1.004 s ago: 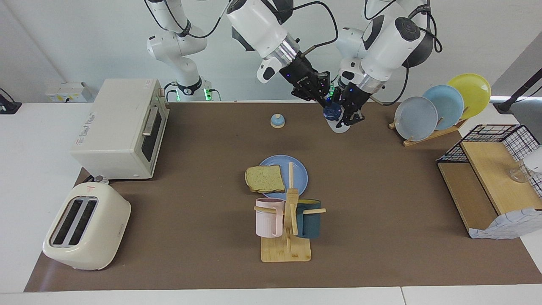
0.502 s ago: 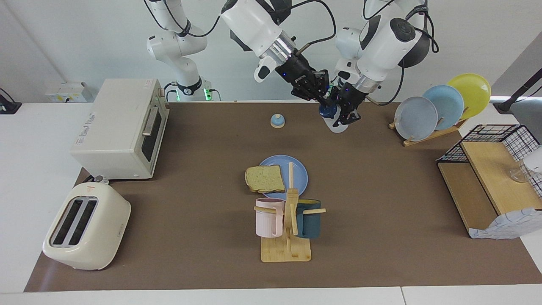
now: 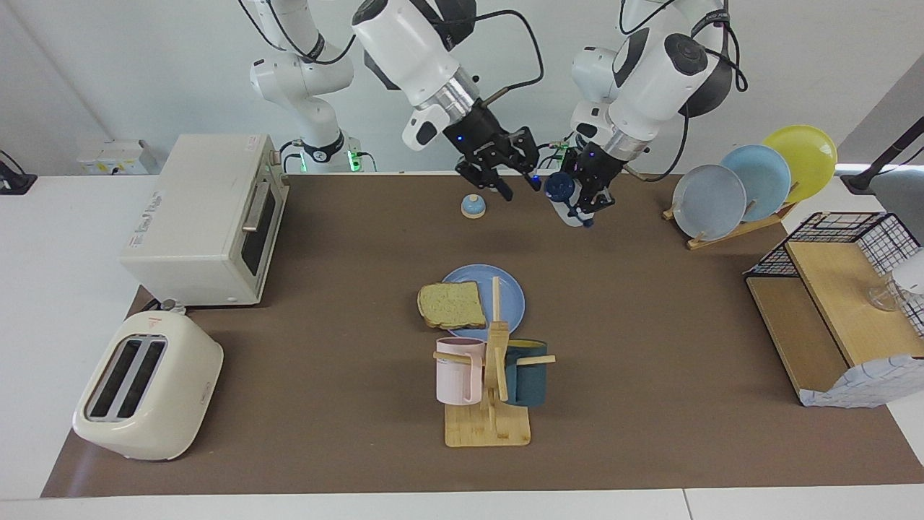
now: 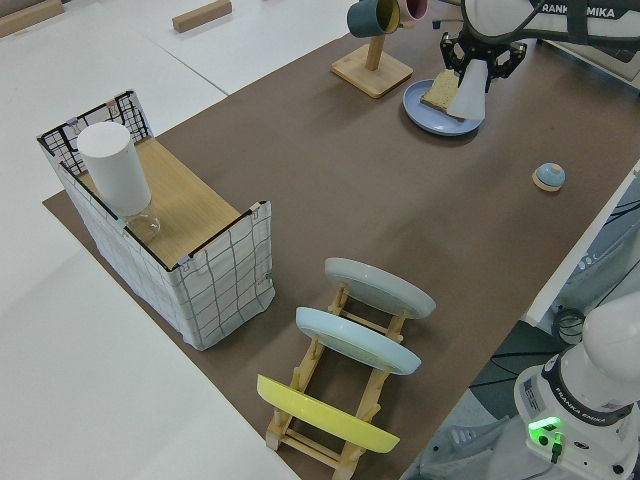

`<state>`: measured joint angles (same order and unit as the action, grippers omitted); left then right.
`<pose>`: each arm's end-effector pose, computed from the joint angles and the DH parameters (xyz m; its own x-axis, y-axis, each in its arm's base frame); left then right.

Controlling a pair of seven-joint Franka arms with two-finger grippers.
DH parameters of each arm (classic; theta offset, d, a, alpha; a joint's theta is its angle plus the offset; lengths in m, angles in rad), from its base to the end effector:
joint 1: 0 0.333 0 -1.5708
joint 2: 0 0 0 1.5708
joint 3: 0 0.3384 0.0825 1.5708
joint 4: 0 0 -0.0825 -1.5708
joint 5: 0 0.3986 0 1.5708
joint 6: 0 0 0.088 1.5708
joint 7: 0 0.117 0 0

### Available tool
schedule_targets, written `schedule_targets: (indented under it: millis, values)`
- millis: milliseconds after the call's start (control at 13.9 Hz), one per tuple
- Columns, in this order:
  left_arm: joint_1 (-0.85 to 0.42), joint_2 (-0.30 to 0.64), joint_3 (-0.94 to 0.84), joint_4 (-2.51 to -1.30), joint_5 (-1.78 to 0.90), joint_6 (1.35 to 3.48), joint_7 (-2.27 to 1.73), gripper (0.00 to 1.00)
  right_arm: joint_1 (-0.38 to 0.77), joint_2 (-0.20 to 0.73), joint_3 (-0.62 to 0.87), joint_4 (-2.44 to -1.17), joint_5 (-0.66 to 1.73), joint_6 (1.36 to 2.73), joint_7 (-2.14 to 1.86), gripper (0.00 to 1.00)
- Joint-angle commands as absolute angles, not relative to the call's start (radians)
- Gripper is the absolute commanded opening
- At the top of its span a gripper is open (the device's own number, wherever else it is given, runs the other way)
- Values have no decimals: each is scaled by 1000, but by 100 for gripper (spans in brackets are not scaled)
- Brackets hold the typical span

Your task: Put bread on plate and add seasoning

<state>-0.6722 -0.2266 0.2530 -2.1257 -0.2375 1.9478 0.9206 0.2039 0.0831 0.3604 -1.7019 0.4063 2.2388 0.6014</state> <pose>0.4558 -0.2149 0.5175 0.3126 -0.9200 0.2364 -0.9475 -0.2844 0.1458 0.5433 0.3513 0.5994 0.9652 -0.2473 0.0848 -0.1592 -0.8134 -0.5595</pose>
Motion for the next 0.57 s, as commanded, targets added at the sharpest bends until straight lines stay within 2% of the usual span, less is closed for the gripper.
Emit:
schedule_targets:
  millis: [0, 143, 359, 502]
  values:
    - [-669, -216, 256, -2106, -219, 1968, 930, 0, 108, 75, 365, -1681, 292, 2087, 444, 100]
    - [-679, -174, 252, -2041, -105, 1967, 920, 0, 23, 55, 362, -1677, 180, 1941, 327, 100]
    - [-686, -83, 244, -1961, -58, 1957, 901, 0, -130, 54, 353, -1577, 91, 1659, 129, 100]
    - [-715, -29, 230, -1921, 24, 1959, 823, 0, -191, 66, 348, -1493, 3, 1519, 103, 100]
